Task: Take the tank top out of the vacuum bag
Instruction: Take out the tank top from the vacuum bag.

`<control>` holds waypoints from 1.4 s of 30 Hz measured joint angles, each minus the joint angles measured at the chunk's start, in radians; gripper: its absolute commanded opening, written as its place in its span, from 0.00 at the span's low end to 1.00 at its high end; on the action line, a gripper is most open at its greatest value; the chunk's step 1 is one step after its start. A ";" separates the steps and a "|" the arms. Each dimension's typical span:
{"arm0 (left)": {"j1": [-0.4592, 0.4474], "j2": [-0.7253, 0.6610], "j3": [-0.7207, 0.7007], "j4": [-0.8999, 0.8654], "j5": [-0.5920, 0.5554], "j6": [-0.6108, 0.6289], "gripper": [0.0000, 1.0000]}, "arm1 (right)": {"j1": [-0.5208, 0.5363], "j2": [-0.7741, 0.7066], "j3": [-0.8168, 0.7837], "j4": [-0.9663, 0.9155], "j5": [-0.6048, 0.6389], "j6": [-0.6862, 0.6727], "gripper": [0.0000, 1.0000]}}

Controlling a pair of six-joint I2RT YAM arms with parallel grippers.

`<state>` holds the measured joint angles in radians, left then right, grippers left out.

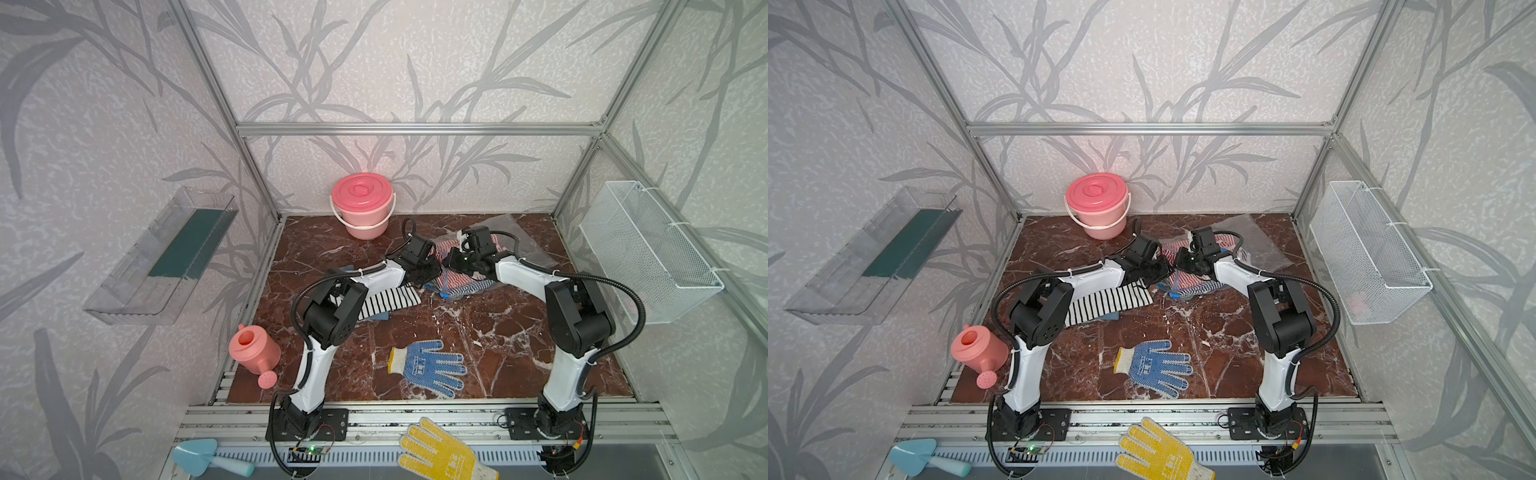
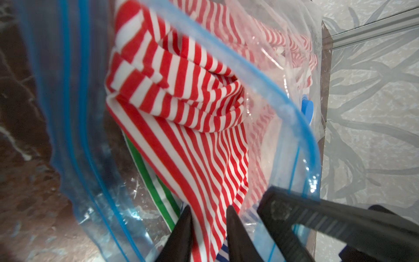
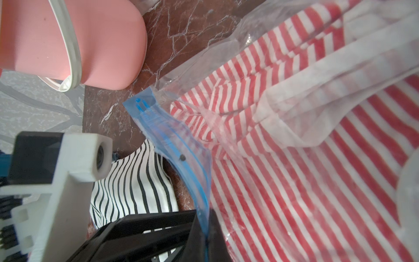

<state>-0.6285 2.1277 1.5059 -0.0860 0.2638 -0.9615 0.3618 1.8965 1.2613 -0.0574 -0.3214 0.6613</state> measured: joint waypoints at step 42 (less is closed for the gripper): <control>0.000 0.029 0.083 -0.156 -0.054 0.045 0.26 | -0.018 0.000 -0.010 0.029 -0.028 0.011 0.00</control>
<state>-0.6289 2.1563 1.5890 -0.2417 0.2100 -0.9161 0.3439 1.8965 1.2514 -0.0288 -0.3492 0.6727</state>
